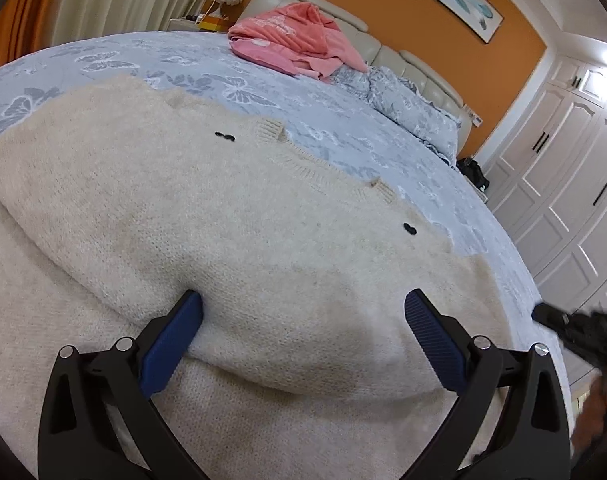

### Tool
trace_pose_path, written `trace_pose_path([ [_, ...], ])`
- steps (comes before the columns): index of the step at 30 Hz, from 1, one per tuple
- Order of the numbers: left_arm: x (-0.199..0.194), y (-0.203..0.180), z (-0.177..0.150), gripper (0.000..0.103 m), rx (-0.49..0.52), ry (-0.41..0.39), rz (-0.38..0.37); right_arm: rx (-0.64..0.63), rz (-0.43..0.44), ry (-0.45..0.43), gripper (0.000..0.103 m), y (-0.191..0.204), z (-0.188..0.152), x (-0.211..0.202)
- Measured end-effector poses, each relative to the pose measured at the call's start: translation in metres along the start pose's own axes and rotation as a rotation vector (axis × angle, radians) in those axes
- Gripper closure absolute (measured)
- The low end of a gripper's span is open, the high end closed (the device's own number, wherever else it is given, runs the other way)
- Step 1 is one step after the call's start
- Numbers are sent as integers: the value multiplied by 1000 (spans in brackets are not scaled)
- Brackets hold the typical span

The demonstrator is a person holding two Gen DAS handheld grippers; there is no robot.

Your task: Fold small clothes

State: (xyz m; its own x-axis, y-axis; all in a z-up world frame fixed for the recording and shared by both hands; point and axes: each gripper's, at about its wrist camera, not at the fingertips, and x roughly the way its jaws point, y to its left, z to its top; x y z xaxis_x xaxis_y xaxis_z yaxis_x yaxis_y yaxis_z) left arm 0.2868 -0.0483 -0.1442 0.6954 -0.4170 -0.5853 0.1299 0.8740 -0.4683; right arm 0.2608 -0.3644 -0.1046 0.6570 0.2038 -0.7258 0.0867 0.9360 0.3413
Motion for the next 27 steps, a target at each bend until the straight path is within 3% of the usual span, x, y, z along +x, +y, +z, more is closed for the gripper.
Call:
trace_pose_path([
  [3, -28, 7, 14, 5, -60, -48, 11, -61, 88, 47, 91, 49, 1, 26],
  [5, -37, 19, 25, 5, -84, -89, 75, -55, 116, 113, 91, 70, 0, 61],
  [6, -31, 30, 32, 5, -86, -64, 138, -41, 109, 159, 93, 74, -3, 81],
  [7, -20, 40, 35, 5, -77, -12, 176, -47, 62, 183, 102, 71, -7, 95],
  [8, -7, 50, 36, 5, -54, 50, 210, -58, -3, 182, 103, 63, -11, 103],
  [9, 4, 54, 34, 5, 38, 88, 221, -33, 4, 152, 103, 46, -15, 101],
  [11, 4, 49, 31, 5, 132, 92, 206, 67, 13, 104, 103, 7, -24, 81],
  [13, 1, 58, 33, 5, 88, 83, 160, 165, -12, 45, 103, -33, -34, 45],
  [14, -2, 64, 34, 5, 54, 71, 127, 190, -100, 30, 103, -46, -41, 26],
  [16, -12, 75, 36, 6, 2, 61, 72, 225, -212, 23, 93, -68, -60, -15],
  [19, -58, 72, 36, 5, 28, 41, 127, 188, -199, 60, 86, -66, -100, -73],
  [20, -75, 72, 33, 5, 38, 25, 135, 172, -184, 83, 77, -61, -111, -81],
  [21, -104, 81, 25, 5, 35, 2, 140, 159, -141, 130, 55, -53, -128, -90],
  [22, -125, 91, 19, 5, 21, -9, 149, 160, -106, 167, 43, -46, -143, -93],
  [24, -167, 125, 0, 5, -57, 26, 224, 181, -32, 256, 43, -29, -177, -98],
  [27, -203, 170, -27, 5, -219, 117, 264, 230, 58, 365, 43, -4, -220, -92],
])
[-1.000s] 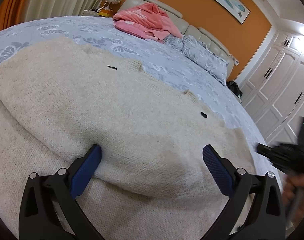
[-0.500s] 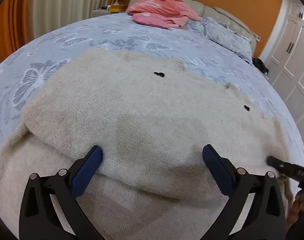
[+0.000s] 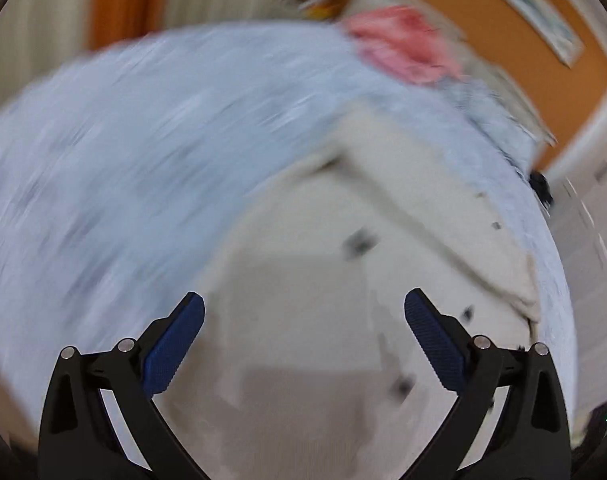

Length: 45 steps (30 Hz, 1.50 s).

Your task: Fold small clothes

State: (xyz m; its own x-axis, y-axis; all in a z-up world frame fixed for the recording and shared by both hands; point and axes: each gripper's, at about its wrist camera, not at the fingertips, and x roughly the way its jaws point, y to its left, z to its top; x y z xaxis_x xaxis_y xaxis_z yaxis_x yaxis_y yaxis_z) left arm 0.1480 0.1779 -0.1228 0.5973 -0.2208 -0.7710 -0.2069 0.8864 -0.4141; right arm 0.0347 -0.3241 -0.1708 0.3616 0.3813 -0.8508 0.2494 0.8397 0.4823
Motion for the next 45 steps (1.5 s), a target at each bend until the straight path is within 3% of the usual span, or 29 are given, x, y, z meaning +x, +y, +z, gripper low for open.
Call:
trace_pose_path([
  [4, -10, 48, -31, 5, -158, 77, 40, 30, 13, 52, 39, 13, -27, 23],
  [7, -12, 41, -44, 5, -150, 52, 25, 64, 41, 27, 40, 17, -27, 29],
  [8, -6, 33, -48, 5, -137, 75, -6, 83, 70, 18, 43, 18, -33, 28],
  [9, -4, 27, -49, 5, -131, 84, -13, 127, 103, 1, 57, 14, -29, 31],
  [10, -1, 17, -50, 6, -120, 94, -22, 156, 123, -1, 90, 11, -26, 33],
  [11, 3, 8, -49, 9, -104, 118, -51, 195, 128, -9, 90, 7, -23, 34],
  [12, 6, 1, -50, 36, -87, 154, -95, 219, 133, -33, 91, 5, -23, 31],
  [13, 10, -6, -49, 81, -77, 187, -113, 226, 145, -67, 92, 7, -21, 22],
  [14, 12, -12, -48, 90, -85, 230, -130, 217, 150, -101, 92, 11, -20, 12],
  [17, -9, -13, -50, 91, -134, 208, -179, 159, 138, -189, 94, 19, -27, -32],
  [23, -76, -14, -64, 93, -99, 201, -277, 95, 105, -279, 95, 13, -62, -99],
  [32, -177, -4, -143, 93, -40, 268, -332, 100, 82, -269, 95, -10, -158, -157],
  [39, -244, 10, -182, 93, -36, 313, -355, 136, 84, -258, 95, -14, -241, -209],
  [42, -272, 10, -186, 93, -58, 305, -355, 162, 104, -280, 95, -10, -252, -229],
  [45, -282, -8, -162, 93, -22, 241, -382, 146, 143, -347, 95, -6, -233, -247],
])
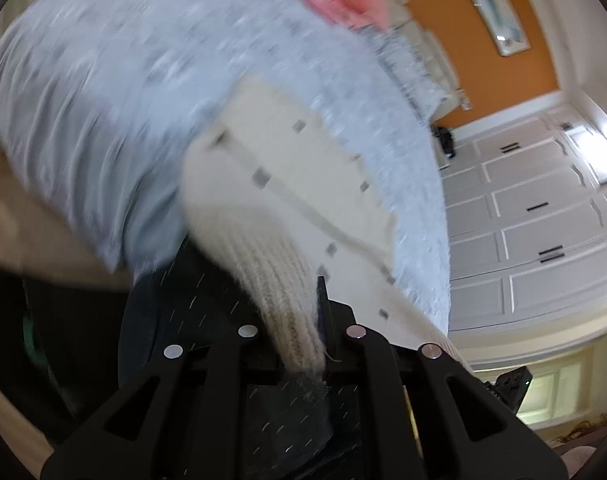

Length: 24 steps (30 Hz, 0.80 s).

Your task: Fold small clothes

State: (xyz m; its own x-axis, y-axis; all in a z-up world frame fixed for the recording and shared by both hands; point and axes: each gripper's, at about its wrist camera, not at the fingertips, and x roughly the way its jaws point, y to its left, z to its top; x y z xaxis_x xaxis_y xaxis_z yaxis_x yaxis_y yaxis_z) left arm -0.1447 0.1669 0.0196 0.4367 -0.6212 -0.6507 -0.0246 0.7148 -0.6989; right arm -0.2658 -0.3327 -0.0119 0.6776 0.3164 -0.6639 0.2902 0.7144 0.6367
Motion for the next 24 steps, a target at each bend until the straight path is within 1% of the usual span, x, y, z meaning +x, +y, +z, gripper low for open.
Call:
trace_pose_path([
  [2, 4, -15, 24, 93, 23, -40, -54, -7, 41, -55, 95, 3, 31, 2],
  [3, 12, -24, 46, 93, 45, -68, -77, -13, 67, -93, 95, 4, 54, 9],
  [5, 32, -37, 78, 93, 74, -97, -87, -38, 80, -140, 95, 8, 87, 26],
  [7, 62, -48, 109, 93, 108, -110, -71, -52, 65, -160, 95, 9, 127, 61],
  [8, 82, -54, 127, 93, 131, -123, -42, -53, 59, -158, 95, 10, 138, 75],
  [10, 112, -60, 150, 93, 143, -120, -12, -44, 34, -134, 95, 9, 173, 119],
  [11, 134, -61, 166, 93, 128, -115, 18, -37, 25, -117, 95, 8, 187, 138],
  [12, 149, -61, 177, 93, 115, -98, 20, -32, 10, -112, 95, 7, 197, 151],
  [13, 164, -60, 188, 93, 105, -91, 34, -23, -10, -98, 95, 5, 213, 174],
  [14, 185, -59, 202, 92, 96, -82, 80, -18, -18, -83, 95, 3, 219, 187],
  [16, 214, -55, 217, 92, 99, -60, 120, 23, -67, -58, 95, -8, 240, 223],
  [17, 232, -54, 224, 91, 100, -42, 159, 45, -77, -42, 94, -13, 247, 239],
  [18, 255, -49, 232, 87, 97, -13, 210, 71, -101, -19, 92, -21, 254, 258],
  [19, 268, -44, 237, 85, 92, 3, 234, 88, -116, -2, 89, -27, 258, 271],
  [20, 284, -37, 242, 84, 85, 22, 287, 104, -136, 7, 89, -34, 261, 282],
  [21, 295, -32, 246, 79, 87, 28, 335, 115, -161, -8, 87, -37, 263, 287],
  [22, 301, -29, 249, 67, 93, 15, 383, 119, -168, -28, 82, -38, 264, 287],
  [23, 300, -27, 252, 59, 107, -22, 423, 122, -166, -61, 77, -38, 265, 284],
  [24, 297, -27, 253, 44, 118, -46, 430, 117, -170, -107, 60, -37, 265, 276],
])
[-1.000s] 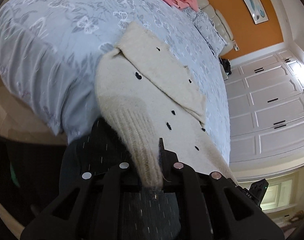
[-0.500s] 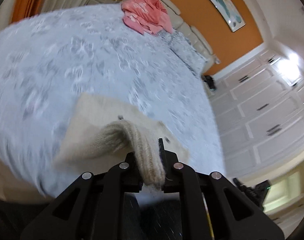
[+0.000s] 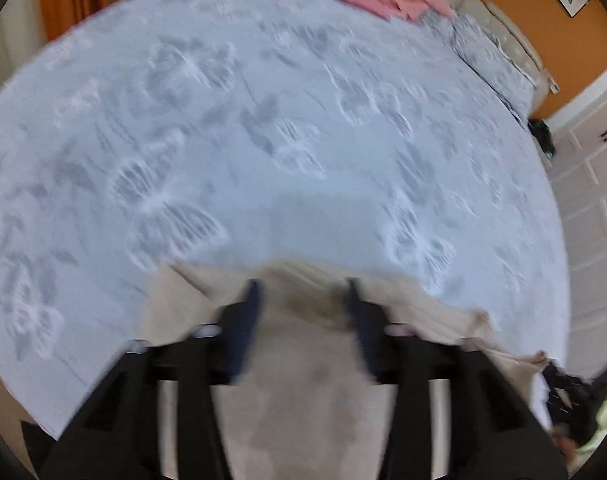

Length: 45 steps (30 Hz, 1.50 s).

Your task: Fold small clothes

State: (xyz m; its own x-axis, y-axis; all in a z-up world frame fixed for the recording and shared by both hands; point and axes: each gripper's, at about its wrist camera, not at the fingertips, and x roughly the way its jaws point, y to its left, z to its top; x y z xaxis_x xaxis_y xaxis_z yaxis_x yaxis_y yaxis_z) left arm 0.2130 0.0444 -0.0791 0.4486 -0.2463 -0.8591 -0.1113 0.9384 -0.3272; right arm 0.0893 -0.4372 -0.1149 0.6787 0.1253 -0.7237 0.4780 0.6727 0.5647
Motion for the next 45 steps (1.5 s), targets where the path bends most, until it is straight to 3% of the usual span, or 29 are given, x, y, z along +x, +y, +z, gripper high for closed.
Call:
trace_pose_path([
  [1, -4, 1, 1, 36, 0, -20, 22, -8, -13, -36, 50, 1, -1, -7],
  [3, -23, 0, -4, 35, 35, -68, 18, -66, -27, -96, 51, 9, -8, -26],
  [5, -39, -7, -12, 35, 78, -94, -62, -145, 48, -66, 68, 26, -21, -32],
  [7, -46, -26, -28, 35, 160, -88, -151, -261, 102, 39, 91, 57, -51, -22],
  [9, -33, -49, -48, 35, 238, -29, -165, -378, 156, 172, 100, 88, -92, 2],
  [11, -6, -63, -62, 35, 283, 45, -115, -490, 141, 251, 100, 110, -126, 28],
  [12, 14, -65, -70, 39, 292, 96, -55, -540, 120, 286, 100, 117, -142, 44],
  [14, 39, -56, -78, 42, 274, 153, 28, -589, 69, 332, 101, 119, -153, 66],
  [15, 42, -52, -80, 43, 271, 149, 37, -623, 4, 319, 103, 112, -152, 73],
  [17, 43, -45, -81, 42, 284, 131, 38, -578, -30, 292, 103, 89, -136, 75],
  [21, 44, -50, -81, 42, 337, 143, 65, -256, -80, 201, 103, 5, -77, 44],
  [22, 46, -52, -83, 42, 346, 142, 77, -220, -141, 172, 103, -10, -69, 36],
  [24, 47, -55, -85, 42, 356, 136, 95, -168, -162, 131, 103, -27, -57, 14],
  [28, 44, -63, -88, 43, 364, 133, 124, -272, -108, 114, 99, -1, -69, -25],
  [36, 41, -65, -89, 43, 360, 136, 152, -503, 102, 356, 94, 81, -174, -12],
  [40, 27, -62, -90, 43, 347, 136, 144, -615, 97, 448, 94, 97, -206, 4],
  [41, 21, -60, -92, 42, 346, 134, 133, -626, 80, 456, 94, 93, -207, 6],
  [42, 12, -55, -95, 42, 348, 133, 121, -633, 66, 456, 102, 91, -209, 4],
  [45, 2, -26, -108, 42, 347, 157, 155, -577, 16, 460, 103, 57, -192, -8],
])
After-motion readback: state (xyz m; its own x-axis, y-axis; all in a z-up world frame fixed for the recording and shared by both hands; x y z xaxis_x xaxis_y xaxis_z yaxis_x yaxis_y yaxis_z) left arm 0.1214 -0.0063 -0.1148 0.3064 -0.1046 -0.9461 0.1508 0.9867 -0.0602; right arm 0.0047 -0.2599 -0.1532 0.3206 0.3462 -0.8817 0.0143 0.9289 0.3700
